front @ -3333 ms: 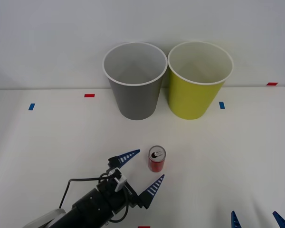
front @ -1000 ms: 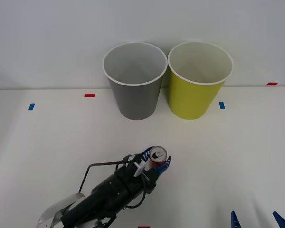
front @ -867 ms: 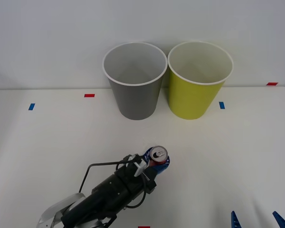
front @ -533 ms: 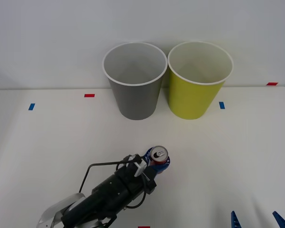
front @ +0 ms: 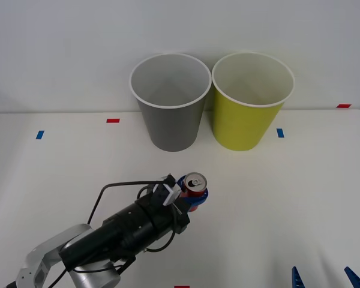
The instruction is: Put cans in the gray bin and PET bottles in the light green bin.
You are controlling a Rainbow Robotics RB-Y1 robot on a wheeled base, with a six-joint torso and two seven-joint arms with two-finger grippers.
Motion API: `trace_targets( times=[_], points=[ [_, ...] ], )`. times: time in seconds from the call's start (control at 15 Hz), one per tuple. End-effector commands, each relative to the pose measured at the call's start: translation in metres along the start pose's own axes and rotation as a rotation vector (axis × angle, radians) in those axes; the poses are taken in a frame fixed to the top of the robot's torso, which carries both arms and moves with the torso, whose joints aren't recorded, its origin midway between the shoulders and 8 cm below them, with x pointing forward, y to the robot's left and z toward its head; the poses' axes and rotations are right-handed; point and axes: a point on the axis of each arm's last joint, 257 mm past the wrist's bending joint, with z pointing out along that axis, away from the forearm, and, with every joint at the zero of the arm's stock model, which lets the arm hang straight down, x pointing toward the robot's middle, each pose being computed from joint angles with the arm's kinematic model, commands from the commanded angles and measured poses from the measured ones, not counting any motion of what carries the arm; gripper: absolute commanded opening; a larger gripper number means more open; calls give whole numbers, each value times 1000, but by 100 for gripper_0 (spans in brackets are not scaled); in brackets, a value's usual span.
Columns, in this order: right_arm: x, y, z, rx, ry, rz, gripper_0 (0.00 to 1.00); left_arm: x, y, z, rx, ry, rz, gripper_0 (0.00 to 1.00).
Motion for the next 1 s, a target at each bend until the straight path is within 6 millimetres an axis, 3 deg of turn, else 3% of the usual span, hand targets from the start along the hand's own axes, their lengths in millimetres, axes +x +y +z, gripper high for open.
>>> trace_targets(
  times=[0.07, 0.47, 1.0],
  points=[
    [0, 0, 0, 0, 0, 0, 100, -26, 26, -11, -25, 48, 27, 0],
    [0, 0, 0, 0, 0, 0, 100, -83, 46, -32, -55, 155, 32, 0],
    [0, 0, 0, 0, 0, 0, 100, -176, 88, -90, -166, 227, 35, 0]
  ],
)
